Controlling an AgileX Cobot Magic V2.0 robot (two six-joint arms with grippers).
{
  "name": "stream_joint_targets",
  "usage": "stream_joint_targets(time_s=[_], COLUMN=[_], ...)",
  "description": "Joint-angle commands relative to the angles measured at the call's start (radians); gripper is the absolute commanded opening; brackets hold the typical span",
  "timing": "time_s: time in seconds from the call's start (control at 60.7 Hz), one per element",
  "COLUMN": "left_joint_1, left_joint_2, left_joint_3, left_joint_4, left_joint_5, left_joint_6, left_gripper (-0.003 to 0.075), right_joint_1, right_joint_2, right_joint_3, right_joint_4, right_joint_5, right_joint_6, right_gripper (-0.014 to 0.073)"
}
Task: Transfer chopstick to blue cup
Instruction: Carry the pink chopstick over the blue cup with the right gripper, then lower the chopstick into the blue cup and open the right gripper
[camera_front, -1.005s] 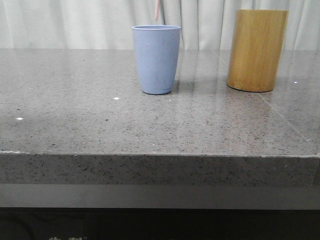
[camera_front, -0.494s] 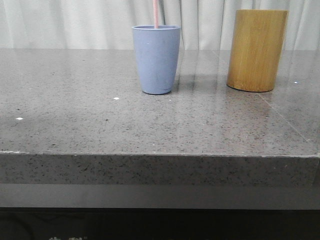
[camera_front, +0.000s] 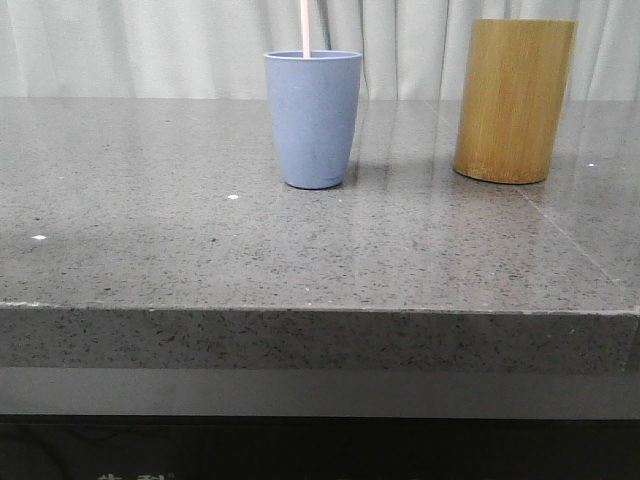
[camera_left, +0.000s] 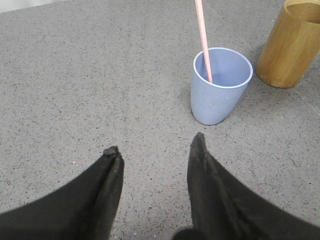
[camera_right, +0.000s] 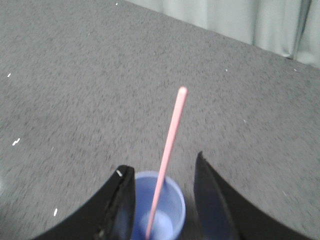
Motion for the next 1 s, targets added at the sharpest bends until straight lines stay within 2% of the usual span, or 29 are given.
stream_joint_targets(time_s=[0.0, 0.099, 0.181, 0.494, 0.675, 0.84, 0.988], left_joint_1=[0.002, 0.002, 0.002, 0.002, 0.002, 0.002, 0.002], left_joint_2=[-0.010, -0.007, -0.003, 0.039, 0.080, 0.137, 0.190], left_joint_3=[-0.028, -0.028, -0.028, -0.028, -0.028, -0.028, -0.028], left_joint_4=[-0.005, -0.005, -0.005, -0.005, -0.005, -0.005, -0.005], left_joint_5=[-0.074, -0.074, -0.074, -0.074, -0.074, -0.074, -0.079], left_joint_6=[-0.005, -0.005, -0.005, -0.005, -0.005, -0.005, -0.005], left_gripper=[0.0316, 0.0316, 0.0316, 0.0316, 0.0316, 0.0316, 0.0316], right_joint_1=[-0.023, -0.033, -0.038, -0.055, -0.055, -0.055, -0.055], right_joint_2=[-0.125, -0.205, -0.289, -0.615, -0.776, -0.886, -0.912], right_joint_3=[-0.038, -0.002, 0.077, 0.516, 0.698, 0.798, 0.820], right_joint_4=[-0.030, -0.077, -0.099, -0.093, -0.088, -0.088, -0.085], right_joint_5=[0.083, 0.179, 0.195, 0.055, 0.019, 0.016, 0.018], right_joint_6=[-0.010, -0.010, -0.008, 0.016, 0.017, 0.017, 0.017], right_gripper=[0.0321, 0.0321, 0.0321, 0.0321, 0.0321, 0.0321, 0.0321])
